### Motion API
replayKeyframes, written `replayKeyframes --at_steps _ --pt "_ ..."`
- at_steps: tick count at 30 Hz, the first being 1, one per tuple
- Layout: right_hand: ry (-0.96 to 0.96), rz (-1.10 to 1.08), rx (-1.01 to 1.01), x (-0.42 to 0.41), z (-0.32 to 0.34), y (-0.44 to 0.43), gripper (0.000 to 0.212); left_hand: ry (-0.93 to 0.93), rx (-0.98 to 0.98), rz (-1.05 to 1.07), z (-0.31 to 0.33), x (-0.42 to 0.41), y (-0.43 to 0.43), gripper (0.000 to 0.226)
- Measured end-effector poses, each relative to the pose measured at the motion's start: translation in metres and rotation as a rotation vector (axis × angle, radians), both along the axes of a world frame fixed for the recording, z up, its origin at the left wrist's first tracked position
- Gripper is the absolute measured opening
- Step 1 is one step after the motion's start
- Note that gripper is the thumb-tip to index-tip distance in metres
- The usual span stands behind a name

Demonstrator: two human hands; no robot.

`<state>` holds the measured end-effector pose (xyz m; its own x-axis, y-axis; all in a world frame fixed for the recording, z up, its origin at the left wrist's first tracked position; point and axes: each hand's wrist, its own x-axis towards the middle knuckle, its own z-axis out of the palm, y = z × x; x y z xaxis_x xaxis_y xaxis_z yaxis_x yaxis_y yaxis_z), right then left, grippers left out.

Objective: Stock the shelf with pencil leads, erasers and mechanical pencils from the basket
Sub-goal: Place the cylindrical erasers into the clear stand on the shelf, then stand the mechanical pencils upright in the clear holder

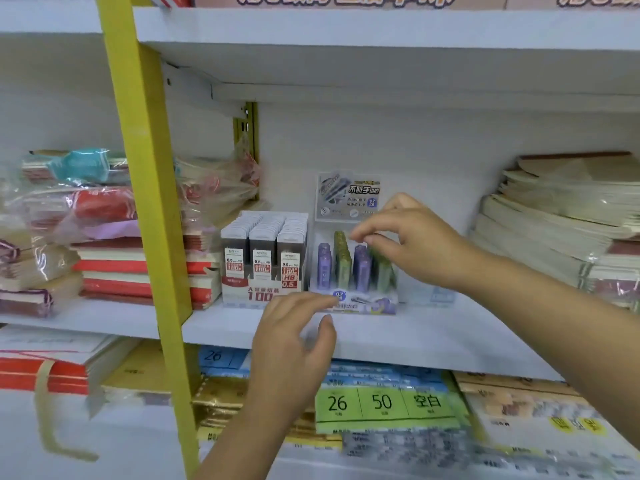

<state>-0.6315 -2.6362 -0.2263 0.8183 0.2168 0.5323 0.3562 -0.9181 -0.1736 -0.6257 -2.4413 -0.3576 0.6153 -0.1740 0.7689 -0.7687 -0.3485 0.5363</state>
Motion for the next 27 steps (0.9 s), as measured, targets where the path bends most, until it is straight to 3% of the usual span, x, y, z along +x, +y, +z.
replayKeyframes --at_steps 4,10,16,18,21,24,27 --pt "0.187 0.152 0.194 -0.072 -0.057 0.02 0.016 0.077 0.193 -0.138 -0.04 -0.036 0.015 0.024" --pt "0.796 0.081 0.264 -0.112 -0.236 0.022 0.016 0.696 0.806 -0.288 -0.191 -0.074 0.05 0.036" --pt "1.204 -0.188 0.429 -0.142 -0.441 0.027 0.032 1.148 0.817 -0.186 -0.325 -0.108 0.071 0.034" --pt "1.31 -0.263 0.507 -0.156 -0.488 0.031 0.04 1.266 0.797 -0.143 -0.356 -0.115 0.077 0.028" --pt "1.426 -0.377 0.558 -0.171 -0.539 0.036 0.059 1.37 0.825 -0.116 -0.397 -0.117 0.08 0.041" --pt "1.432 -0.472 0.587 -0.176 -0.57 0.043 0.07 1.445 0.802 -0.125 -0.425 -0.114 0.076 0.048" --pt "1.262 -0.563 0.638 -0.175 -0.586 0.054 0.07 1.487 0.737 -0.123 -0.443 -0.113 0.065 0.048"
